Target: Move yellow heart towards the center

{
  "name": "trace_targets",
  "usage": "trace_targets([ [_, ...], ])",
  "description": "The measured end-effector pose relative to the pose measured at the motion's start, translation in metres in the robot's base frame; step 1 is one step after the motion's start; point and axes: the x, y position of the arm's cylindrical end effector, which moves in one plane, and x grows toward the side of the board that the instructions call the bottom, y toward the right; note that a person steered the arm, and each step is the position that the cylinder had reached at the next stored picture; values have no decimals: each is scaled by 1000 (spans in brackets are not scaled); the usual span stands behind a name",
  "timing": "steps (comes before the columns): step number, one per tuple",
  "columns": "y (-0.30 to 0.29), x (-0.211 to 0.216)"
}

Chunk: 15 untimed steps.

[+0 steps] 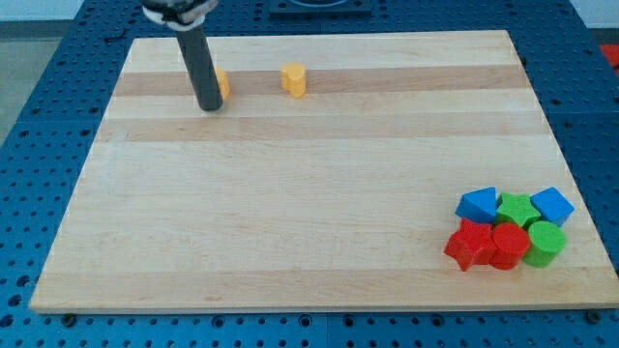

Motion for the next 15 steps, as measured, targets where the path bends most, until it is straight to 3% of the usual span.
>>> trace_targets([
  [1, 0, -38],
  [3, 44, -57],
  [8, 253, 1],
  [10, 220, -58],
  [11, 183, -63],
  [13, 156, -13],
  [15, 189, 30],
])
